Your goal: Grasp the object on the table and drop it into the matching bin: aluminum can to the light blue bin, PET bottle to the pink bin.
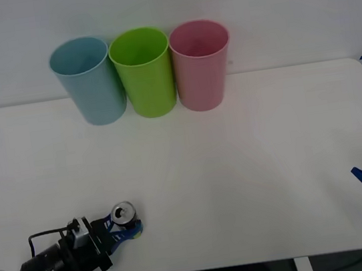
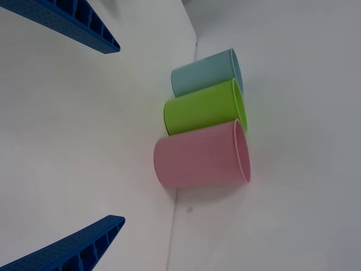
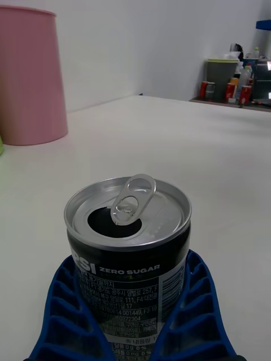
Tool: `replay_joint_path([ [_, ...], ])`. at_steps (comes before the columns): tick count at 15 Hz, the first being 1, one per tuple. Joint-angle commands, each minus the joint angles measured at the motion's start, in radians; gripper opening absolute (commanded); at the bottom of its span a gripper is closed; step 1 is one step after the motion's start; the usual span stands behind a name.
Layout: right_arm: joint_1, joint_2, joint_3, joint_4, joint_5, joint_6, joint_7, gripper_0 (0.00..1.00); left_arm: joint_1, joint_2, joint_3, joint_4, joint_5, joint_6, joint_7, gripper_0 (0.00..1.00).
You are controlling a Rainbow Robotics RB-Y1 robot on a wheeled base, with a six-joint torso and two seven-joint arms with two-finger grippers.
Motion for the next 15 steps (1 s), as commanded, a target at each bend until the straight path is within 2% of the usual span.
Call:
replay_joint_path([
  [1, 0.0, 0.0, 0.0, 0.0, 0.0, 0.0, 0.0, 1.0, 0.0, 0.0, 0.024, -0.001, 0.048, 0.015, 0.006, 0.0],
  [11, 0.0, 0.0, 0.0, 0.0, 0.0, 0.0, 0.0, 1.0, -0.012, 0.0, 0.026, -0.136, 0.183, 0.242, 0.081, 0.0],
  [15, 0.0, 0.0, 0.0, 0.0, 0.0, 0.0, 0.0, 1.0, -0.046, 0.0, 0.05, -0.171, 0.223, 0.3, 0.118, 0.0],
])
